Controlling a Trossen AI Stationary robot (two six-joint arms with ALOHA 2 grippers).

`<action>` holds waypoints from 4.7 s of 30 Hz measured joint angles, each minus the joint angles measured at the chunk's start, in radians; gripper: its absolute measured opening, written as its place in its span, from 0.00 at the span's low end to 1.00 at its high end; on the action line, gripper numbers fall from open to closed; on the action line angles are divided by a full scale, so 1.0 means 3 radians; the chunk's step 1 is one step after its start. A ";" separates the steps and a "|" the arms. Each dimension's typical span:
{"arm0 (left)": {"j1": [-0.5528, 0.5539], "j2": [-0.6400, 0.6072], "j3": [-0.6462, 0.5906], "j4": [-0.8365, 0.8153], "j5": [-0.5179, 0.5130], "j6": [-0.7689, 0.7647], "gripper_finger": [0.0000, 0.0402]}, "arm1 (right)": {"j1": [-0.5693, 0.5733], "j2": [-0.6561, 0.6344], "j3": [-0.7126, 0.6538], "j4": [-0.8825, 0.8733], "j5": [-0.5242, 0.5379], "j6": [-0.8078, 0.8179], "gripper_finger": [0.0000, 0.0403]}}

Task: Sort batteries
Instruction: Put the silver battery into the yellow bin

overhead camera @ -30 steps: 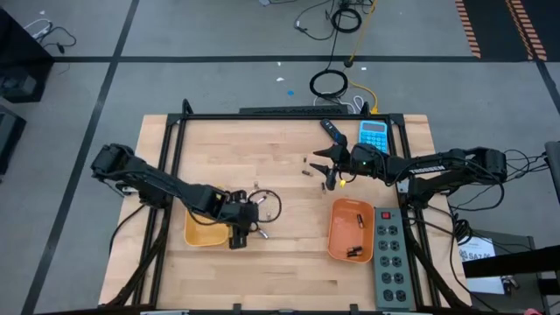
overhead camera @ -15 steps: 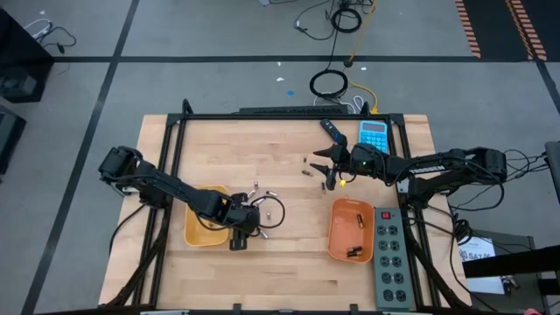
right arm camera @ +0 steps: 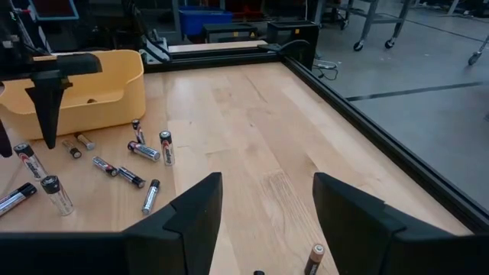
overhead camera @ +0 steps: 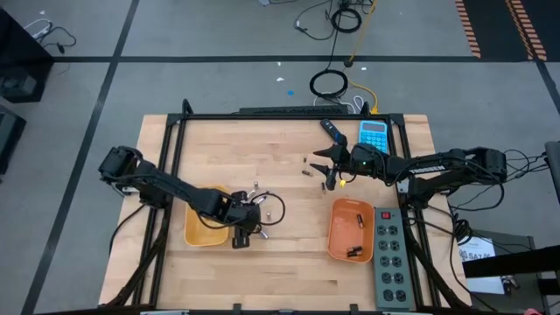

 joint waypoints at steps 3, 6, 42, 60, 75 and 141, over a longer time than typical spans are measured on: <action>0.0017 0.0000 -0.0001 -0.0001 0.0024 -0.0017 0.49 | 0.0000 0.0000 0.0000 -0.0001 0.0000 0.0000 0.49; 0.0032 0.0030 -0.0001 -0.0006 0.0053 0.0044 0.49 | 0.0000 0.0000 0.0000 0.0000 0.0000 0.0013 0.49; 0.0073 0.0436 -0.0003 0.0094 0.0157 0.0308 0.13 | 0.0000 0.0001 0.0000 -0.0003 0.0000 0.0025 0.49; 0.0068 -0.0729 -0.0228 -0.1729 0.0380 -0.0843 0.21 | -0.0001 0.0001 0.0000 -0.0051 -0.0003 0.0029 0.49; 0.0686 -0.0615 0.0059 -0.1433 -0.0195 -0.0049 0.55 | 0.0000 0.0001 0.0000 -0.0083 -0.0011 0.0024 0.49; 0.1607 -0.0891 0.0369 -0.1425 0.0368 0.0690 0.13 | 0.0000 0.0001 -0.0056 -0.0242 0.0013 -0.0013 0.49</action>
